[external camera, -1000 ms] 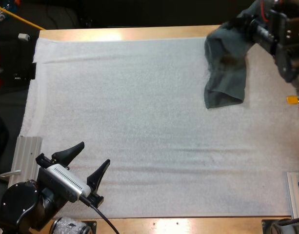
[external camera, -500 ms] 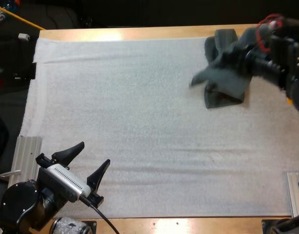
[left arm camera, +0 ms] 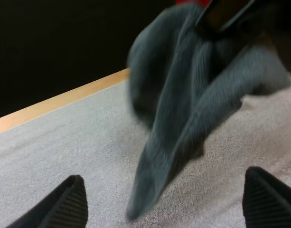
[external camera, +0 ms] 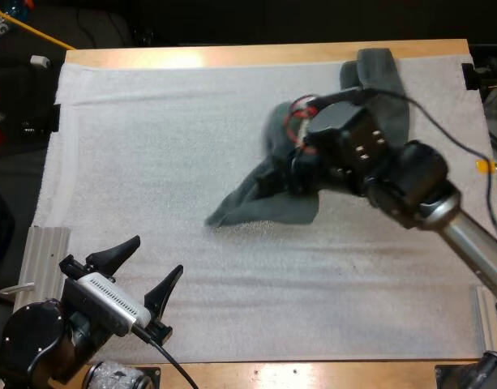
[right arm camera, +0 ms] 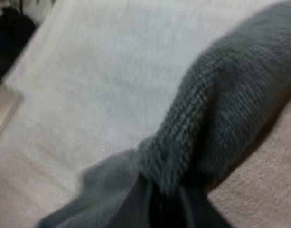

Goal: Pick towel from pile, fold and stack

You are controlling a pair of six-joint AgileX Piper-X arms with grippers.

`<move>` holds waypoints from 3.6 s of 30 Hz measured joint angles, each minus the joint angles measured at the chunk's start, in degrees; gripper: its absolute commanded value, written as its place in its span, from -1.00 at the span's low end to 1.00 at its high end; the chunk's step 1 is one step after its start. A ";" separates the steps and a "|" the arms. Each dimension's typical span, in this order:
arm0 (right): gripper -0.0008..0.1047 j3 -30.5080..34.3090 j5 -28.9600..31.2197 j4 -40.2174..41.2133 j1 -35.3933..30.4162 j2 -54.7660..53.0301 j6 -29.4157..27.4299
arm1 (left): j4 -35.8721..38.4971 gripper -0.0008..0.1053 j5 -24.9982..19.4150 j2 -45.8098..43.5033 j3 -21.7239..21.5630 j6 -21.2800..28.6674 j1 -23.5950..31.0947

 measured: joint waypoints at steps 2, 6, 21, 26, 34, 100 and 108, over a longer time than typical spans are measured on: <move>-0.68 -0.22 1.59 3.11 -0.09 2.60 -0.49 | 0.00 0.25 0.00 0.00 0.00 0.00 0.00; 0.60 -0.20 3.05 11.31 -1.51 9.65 -1.96 | 0.00 0.25 0.00 0.00 0.00 0.00 0.00; 0.52 -0.09 8.60 22.91 -3.22 11.63 -6.77 | 0.00 0.25 0.00 0.00 0.00 0.17 0.00; 0.52 -0.09 8.60 22.94 -3.22 9.92 -6.69 | 1.68 0.25 0.02 0.13 0.00 1.17 0.00; 0.52 4.20 8.60 22.10 -3.22 6.47 -4.94 | 5.01 0.25 0.07 2.15 0.00 2.58 0.00; 0.51 40.77 -19.76 11.46 -8.00 -5.25 -12.23 | 13.11 0.25 0.07 2.96 0.00 2.64 0.00; 0.51 40.77 -15.85 11.34 -8.00 -11.97 -0.67 | 13.29 0.25 0.07 3.25 0.00 2.64 0.00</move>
